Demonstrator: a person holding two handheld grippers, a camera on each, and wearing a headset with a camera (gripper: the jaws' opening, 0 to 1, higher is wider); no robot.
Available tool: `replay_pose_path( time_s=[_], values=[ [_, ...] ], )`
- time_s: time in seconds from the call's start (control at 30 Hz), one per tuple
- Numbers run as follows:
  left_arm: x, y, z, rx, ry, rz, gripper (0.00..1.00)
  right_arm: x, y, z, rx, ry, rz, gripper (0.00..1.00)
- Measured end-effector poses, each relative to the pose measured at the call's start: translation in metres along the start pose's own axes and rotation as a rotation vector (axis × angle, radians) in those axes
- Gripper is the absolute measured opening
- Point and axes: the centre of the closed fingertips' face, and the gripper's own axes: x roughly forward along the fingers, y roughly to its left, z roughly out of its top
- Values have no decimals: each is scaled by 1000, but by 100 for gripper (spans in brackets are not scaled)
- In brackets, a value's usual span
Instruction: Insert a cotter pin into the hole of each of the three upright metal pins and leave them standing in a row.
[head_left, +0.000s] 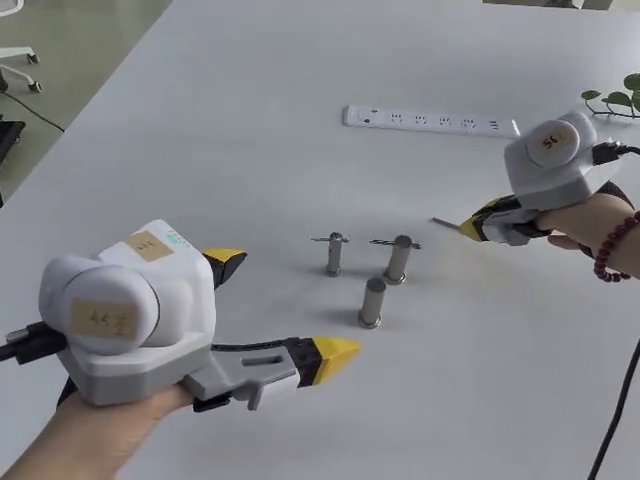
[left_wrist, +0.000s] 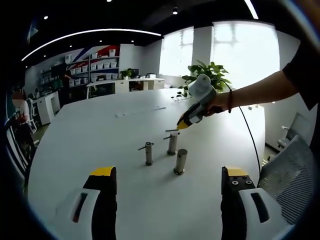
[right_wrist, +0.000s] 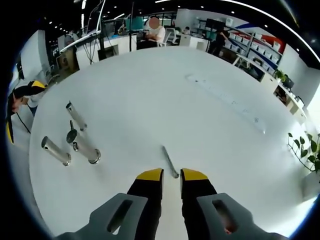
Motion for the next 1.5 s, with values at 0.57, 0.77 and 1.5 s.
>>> replay_pose_path(
  time_s=[0.57, 0.77, 1.5],
  values=[
    [-1, 7, -9, -10, 23, 18, 84, 19, -5, -6, 55, 9, 59, 1],
    [-1, 8, -10, -8, 30, 18, 84, 17, 2, -4, 49, 24, 69, 0],
    [1, 6, -9, -8, 43, 2, 82, 9, -3, 7, -19, 0, 20, 0]
  ],
)
